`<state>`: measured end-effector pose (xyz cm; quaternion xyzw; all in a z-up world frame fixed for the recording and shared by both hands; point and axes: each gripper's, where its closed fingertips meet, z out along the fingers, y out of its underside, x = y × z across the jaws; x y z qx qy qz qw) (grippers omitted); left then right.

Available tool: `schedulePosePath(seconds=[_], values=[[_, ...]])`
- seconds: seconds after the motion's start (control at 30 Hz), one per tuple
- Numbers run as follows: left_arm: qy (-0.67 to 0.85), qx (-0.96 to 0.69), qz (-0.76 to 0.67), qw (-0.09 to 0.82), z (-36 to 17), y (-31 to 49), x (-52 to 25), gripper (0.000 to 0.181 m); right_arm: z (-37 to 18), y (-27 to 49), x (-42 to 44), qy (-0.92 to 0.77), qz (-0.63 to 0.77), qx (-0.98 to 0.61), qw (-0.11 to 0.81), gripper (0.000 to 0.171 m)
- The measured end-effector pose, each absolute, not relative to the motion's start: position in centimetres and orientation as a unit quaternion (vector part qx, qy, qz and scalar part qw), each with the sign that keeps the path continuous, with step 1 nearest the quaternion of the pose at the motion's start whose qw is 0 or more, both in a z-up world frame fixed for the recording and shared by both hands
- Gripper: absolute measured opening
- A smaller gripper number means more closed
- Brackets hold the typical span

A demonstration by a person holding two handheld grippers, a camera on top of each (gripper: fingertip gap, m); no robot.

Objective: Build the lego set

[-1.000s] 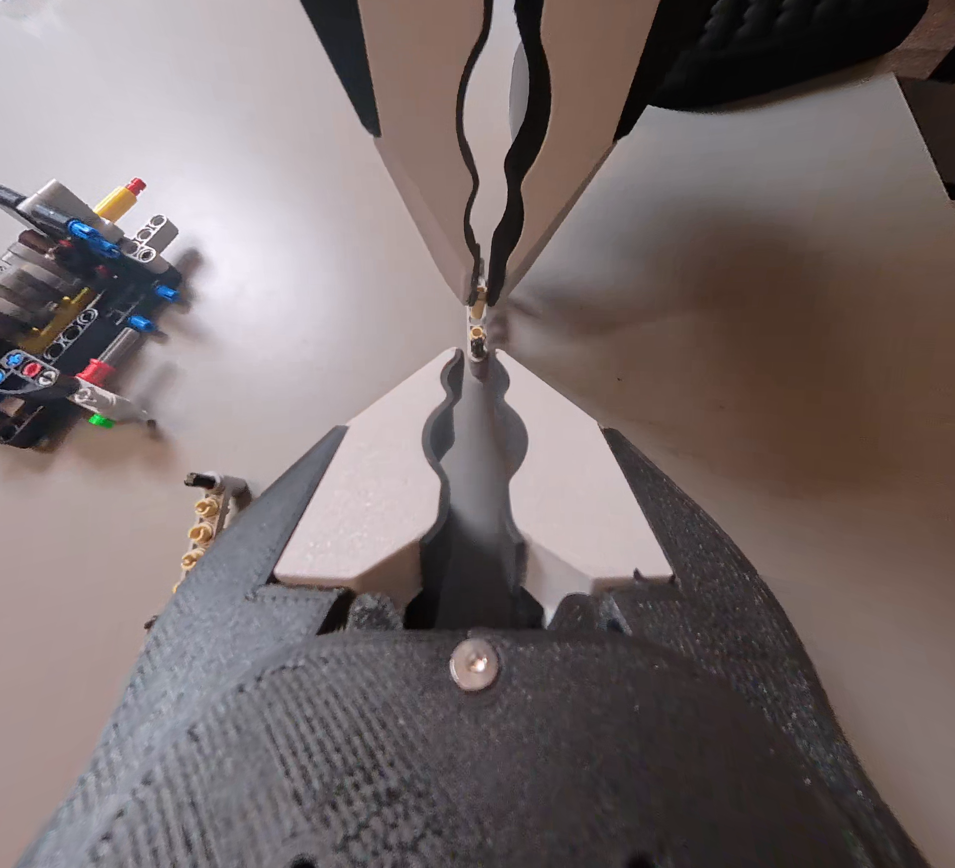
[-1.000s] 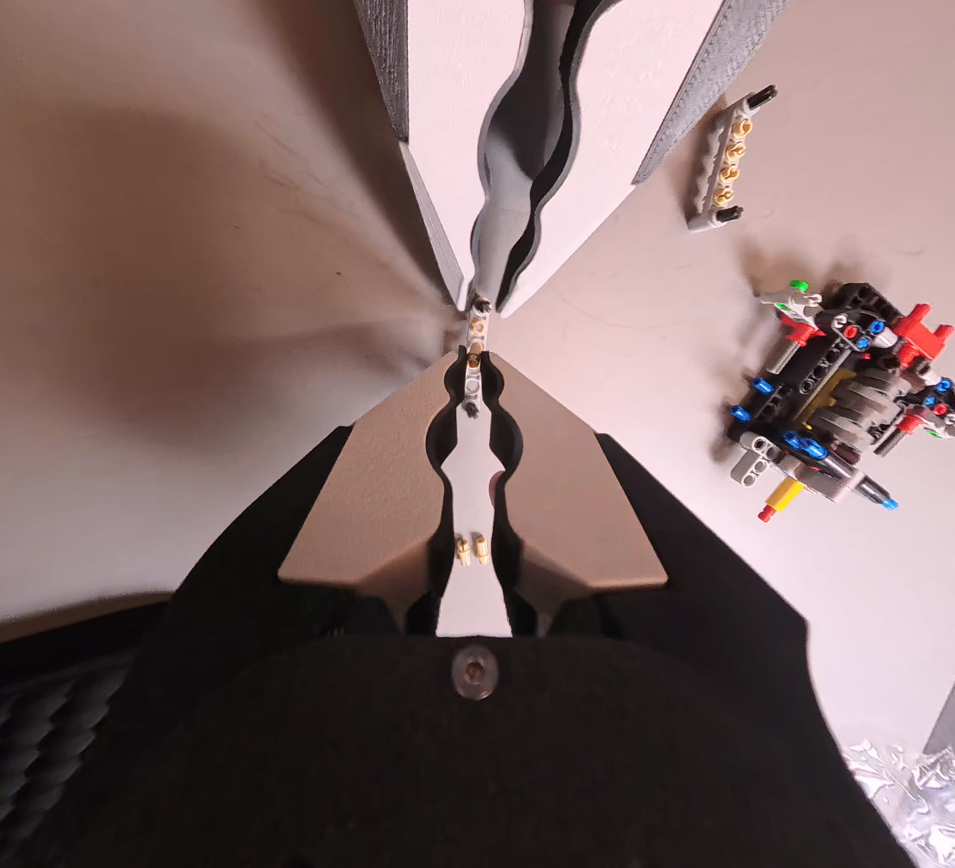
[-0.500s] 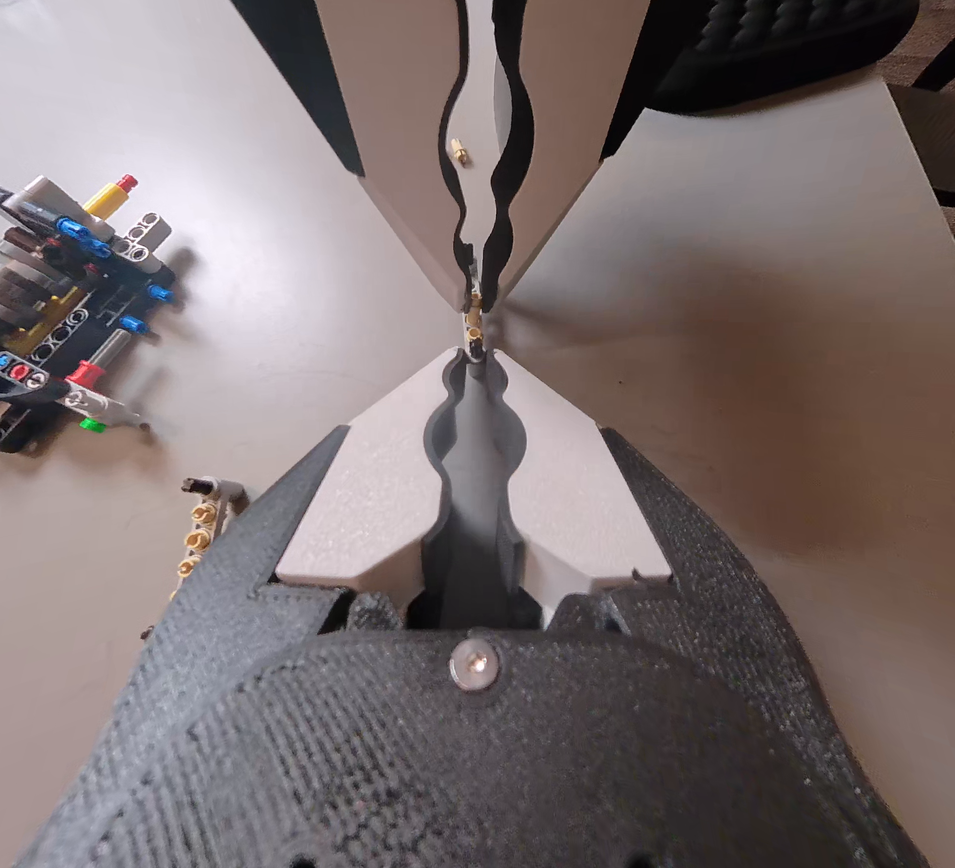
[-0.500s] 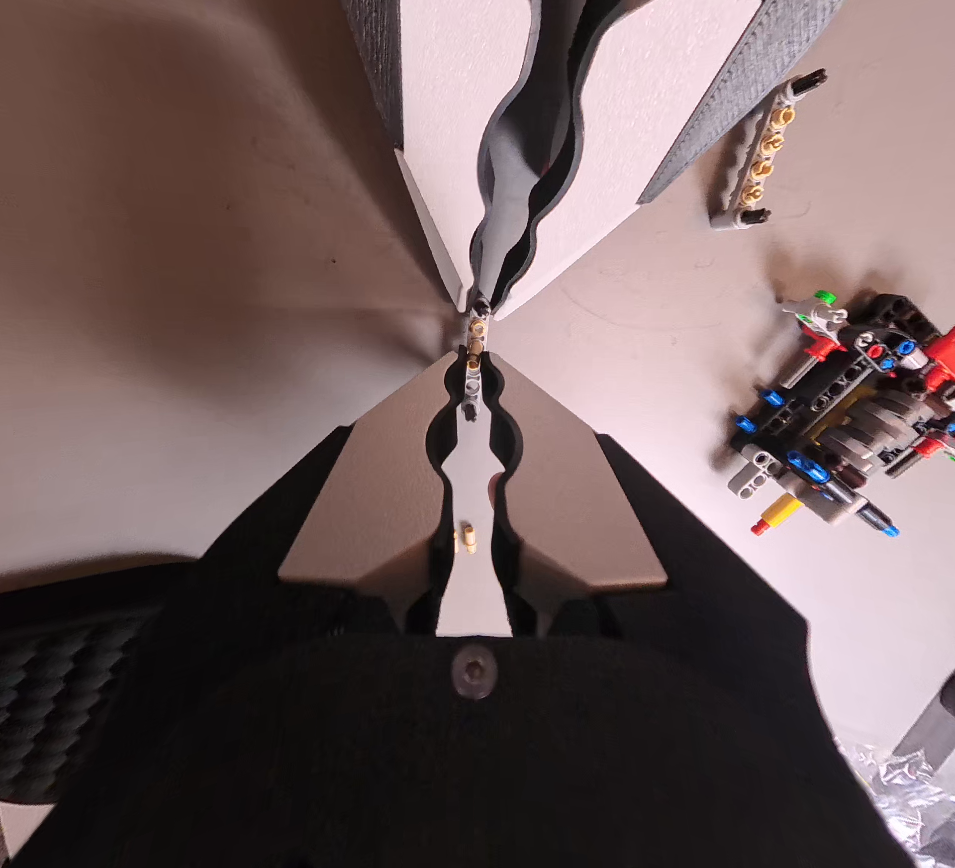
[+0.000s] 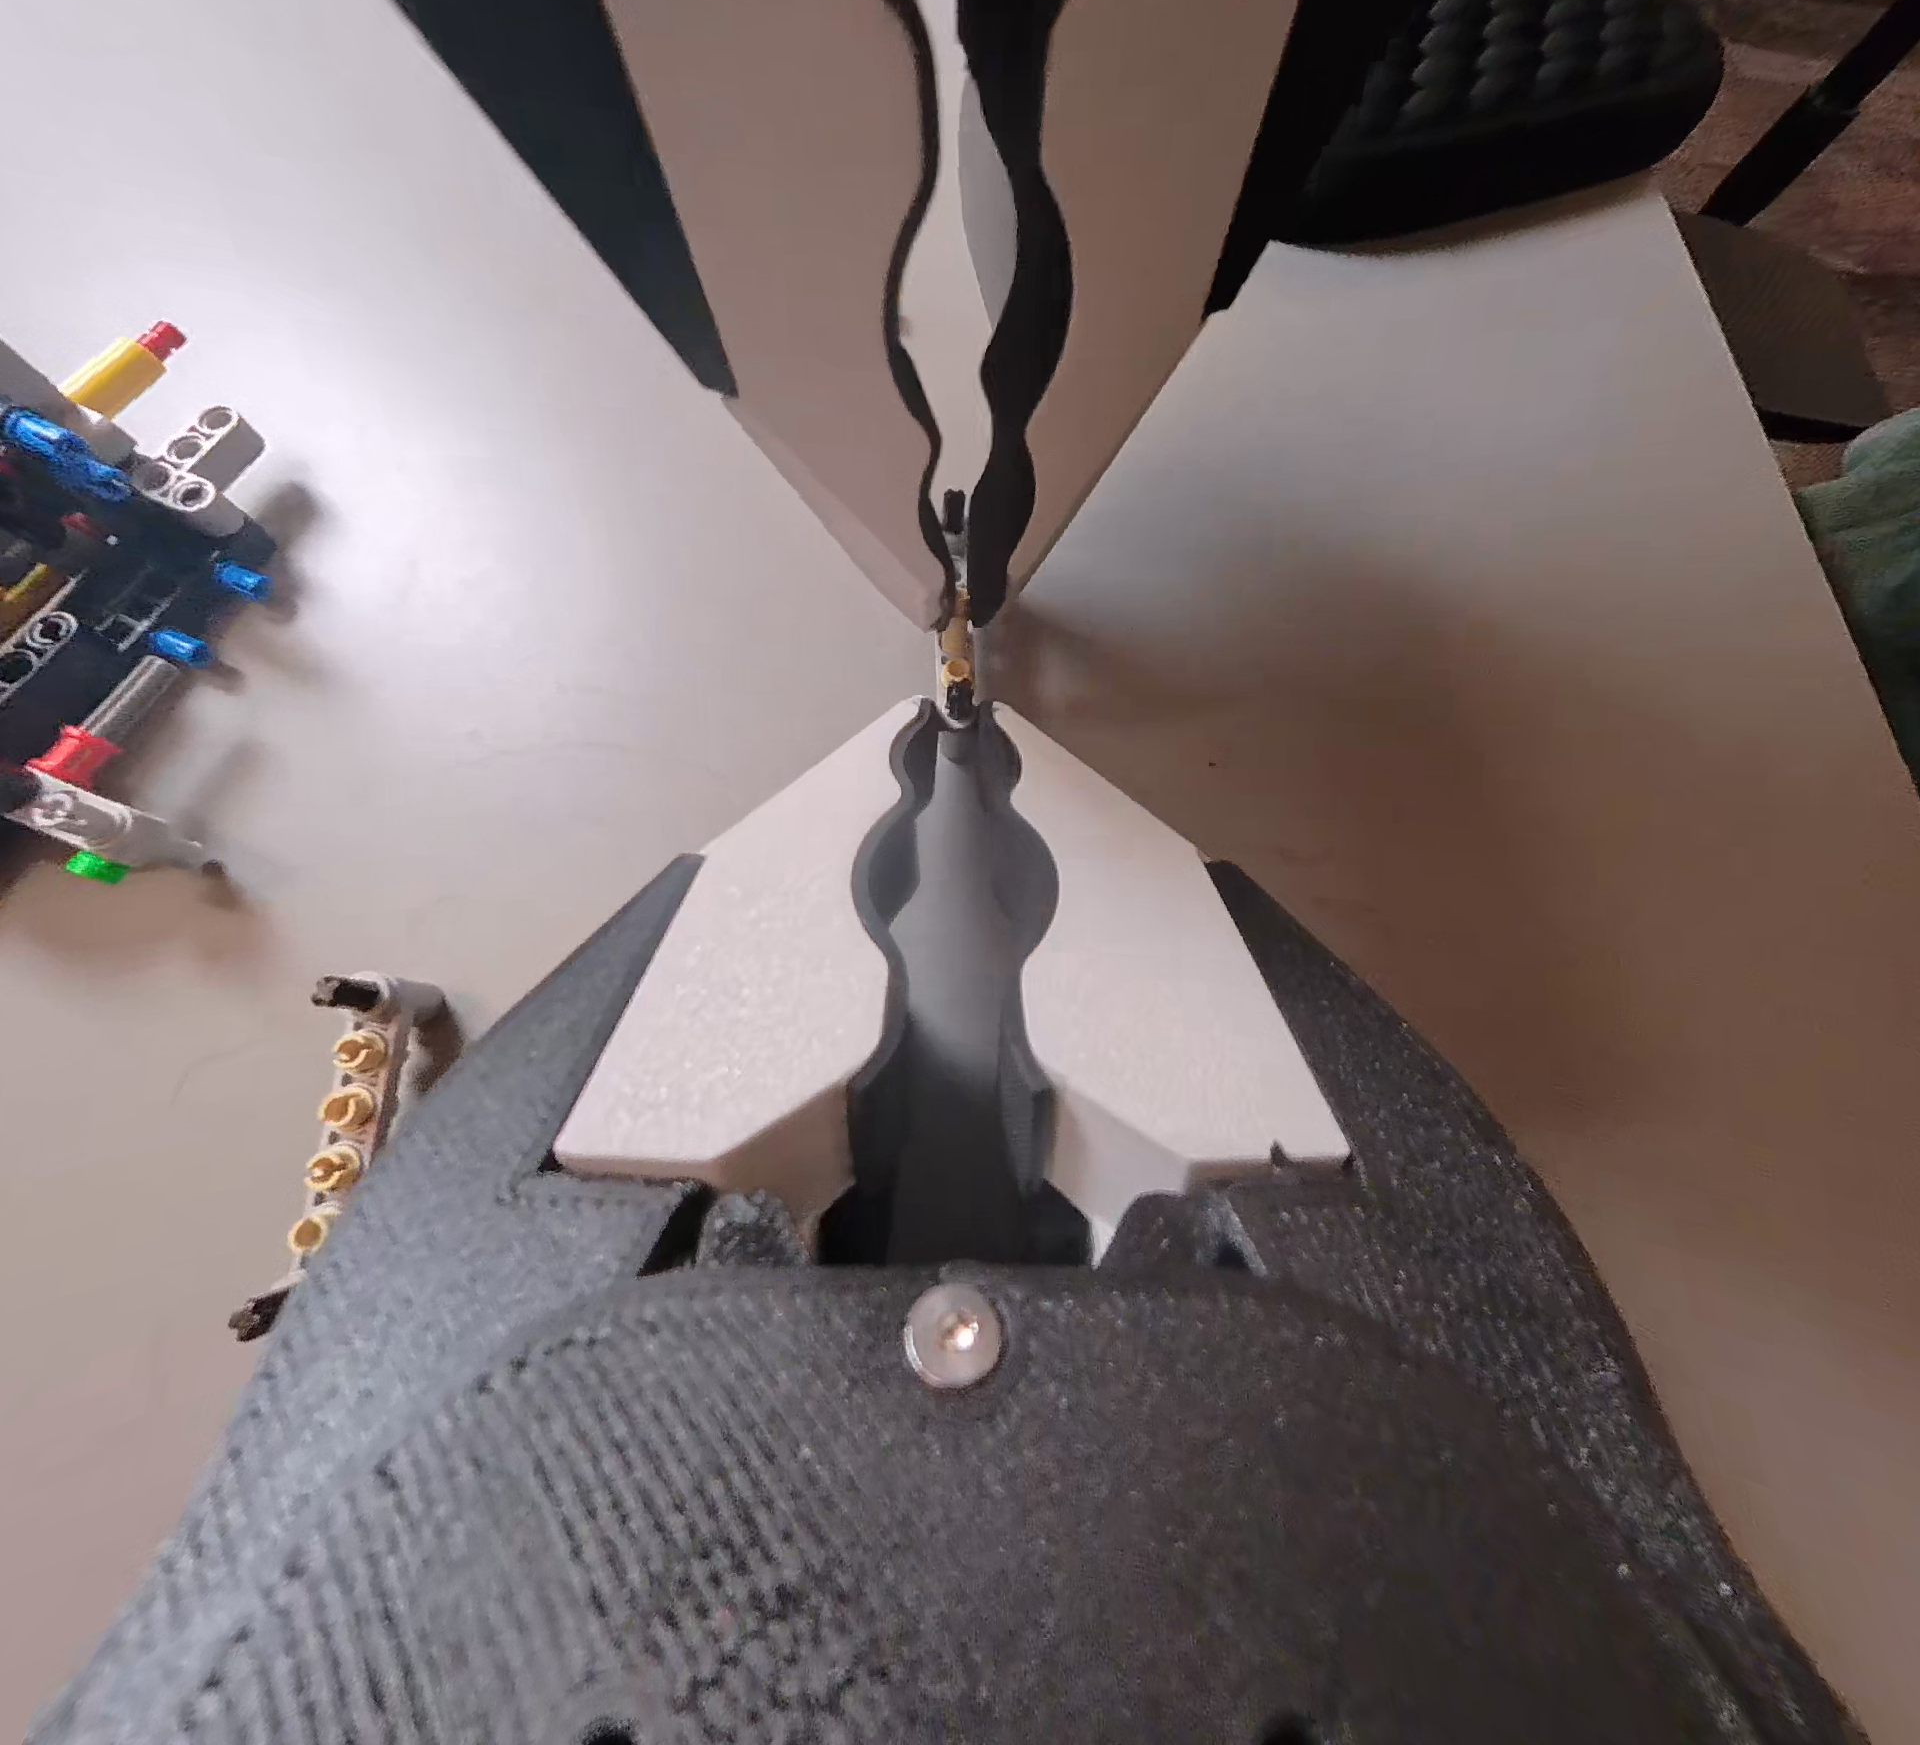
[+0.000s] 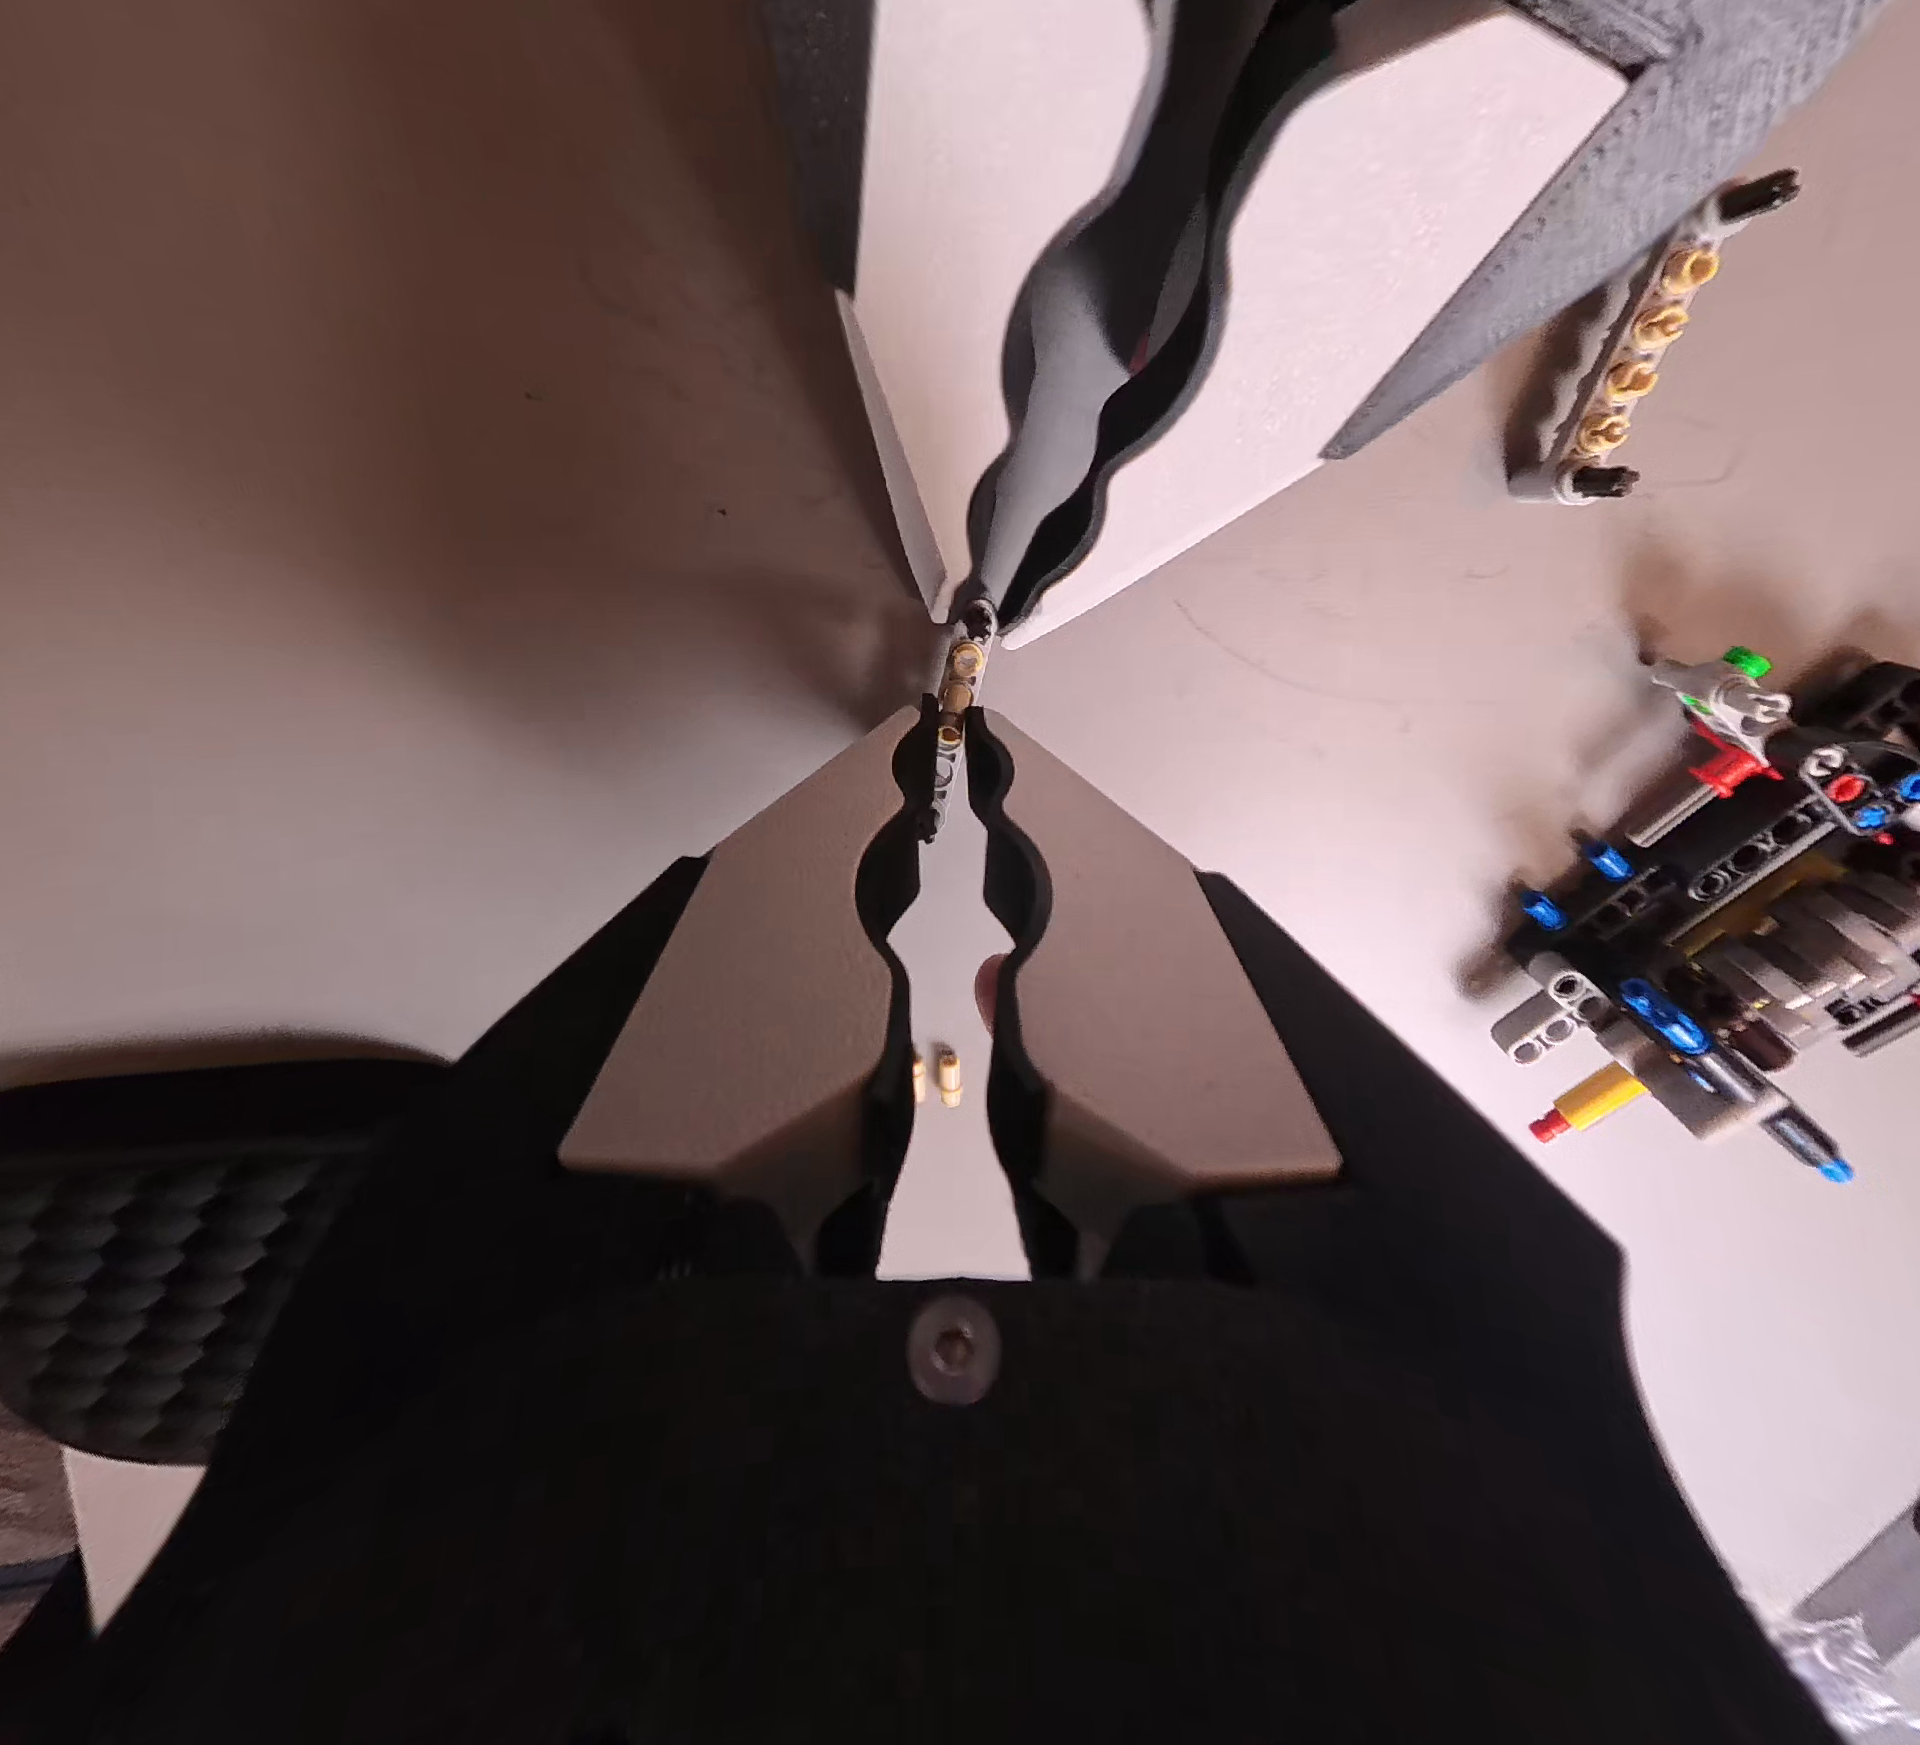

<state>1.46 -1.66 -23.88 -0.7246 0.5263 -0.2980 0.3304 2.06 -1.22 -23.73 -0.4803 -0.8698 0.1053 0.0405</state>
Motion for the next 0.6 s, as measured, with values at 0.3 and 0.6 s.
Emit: schedulePosePath(seconds=[0.3,0.6], values=[[0.53,-0.721,-0.311,0.321,-23.87,-1.63,1.46,0.006,-23.79,-1.15,2.01,-0.898,0.053,-0.432,0.068,0.003],[0.54,-0.714,-0.314,0.317,-23.88,-1.64,1.45,0.006,-23.86,-1.09,2.03,-0.917,-0.002,-0.391,0.078,0.003]])
